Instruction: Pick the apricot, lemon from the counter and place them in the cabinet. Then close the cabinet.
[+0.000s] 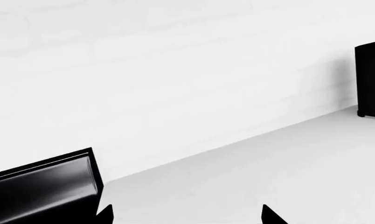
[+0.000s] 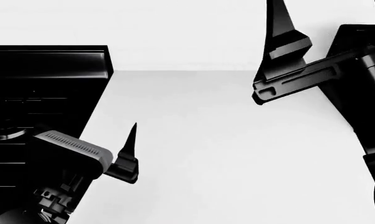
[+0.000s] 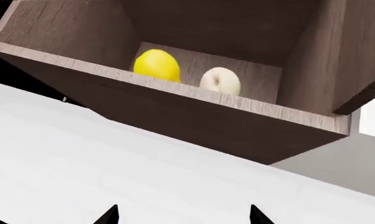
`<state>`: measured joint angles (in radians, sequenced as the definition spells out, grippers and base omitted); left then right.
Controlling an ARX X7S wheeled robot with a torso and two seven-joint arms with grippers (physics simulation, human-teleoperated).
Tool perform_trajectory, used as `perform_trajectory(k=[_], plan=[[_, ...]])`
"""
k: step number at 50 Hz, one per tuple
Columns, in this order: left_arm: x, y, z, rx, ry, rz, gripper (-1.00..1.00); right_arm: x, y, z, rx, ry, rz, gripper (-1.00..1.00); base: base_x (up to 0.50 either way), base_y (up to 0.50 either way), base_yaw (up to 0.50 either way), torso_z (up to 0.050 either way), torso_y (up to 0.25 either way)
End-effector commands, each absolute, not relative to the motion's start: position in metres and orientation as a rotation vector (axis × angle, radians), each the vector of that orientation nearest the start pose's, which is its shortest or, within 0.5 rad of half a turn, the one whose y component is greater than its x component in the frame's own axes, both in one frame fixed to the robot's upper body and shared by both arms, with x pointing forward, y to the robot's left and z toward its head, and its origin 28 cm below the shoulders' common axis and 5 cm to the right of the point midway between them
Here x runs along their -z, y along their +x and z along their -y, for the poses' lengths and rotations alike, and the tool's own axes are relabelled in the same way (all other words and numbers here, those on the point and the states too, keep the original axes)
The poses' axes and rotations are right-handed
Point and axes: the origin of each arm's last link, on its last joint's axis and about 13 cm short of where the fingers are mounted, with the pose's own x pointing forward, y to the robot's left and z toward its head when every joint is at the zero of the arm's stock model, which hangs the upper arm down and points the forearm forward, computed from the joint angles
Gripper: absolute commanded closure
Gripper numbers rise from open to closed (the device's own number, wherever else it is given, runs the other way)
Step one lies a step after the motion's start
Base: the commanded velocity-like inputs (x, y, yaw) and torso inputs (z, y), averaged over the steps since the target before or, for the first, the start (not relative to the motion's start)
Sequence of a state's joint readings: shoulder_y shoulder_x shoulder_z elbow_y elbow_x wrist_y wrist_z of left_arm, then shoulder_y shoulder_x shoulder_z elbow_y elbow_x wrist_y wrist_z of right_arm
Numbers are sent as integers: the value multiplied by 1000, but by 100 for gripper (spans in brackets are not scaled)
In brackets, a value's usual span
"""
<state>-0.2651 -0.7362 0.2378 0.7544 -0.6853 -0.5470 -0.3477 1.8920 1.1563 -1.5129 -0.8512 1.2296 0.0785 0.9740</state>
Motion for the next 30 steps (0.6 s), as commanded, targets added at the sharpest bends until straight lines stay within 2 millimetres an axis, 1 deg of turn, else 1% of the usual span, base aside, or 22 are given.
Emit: perform_trajectory(k=[1,6,11,23,30], plan=[[-174,197,-245,275,189,183,-100,-307,169,127,-141,-199,644,-100,0,0,0,0,0],[-173,198,-245,275,188,182,-100,-305,166,133,-80,-173,655,-100,0,0,0,0,0],[-172,199,-245,275,188,180,-100,-307,162,139,-22,-130,689,-100,0,0,0,0,0],[-172,199,-244,279,188,180,-100,-329,151,151,53,24,809,-100,0,0,0,0,0],[-172,199,-244,279,188,180,-100,-341,149,160,110,157,841,-100,0,0,0,0,0]])
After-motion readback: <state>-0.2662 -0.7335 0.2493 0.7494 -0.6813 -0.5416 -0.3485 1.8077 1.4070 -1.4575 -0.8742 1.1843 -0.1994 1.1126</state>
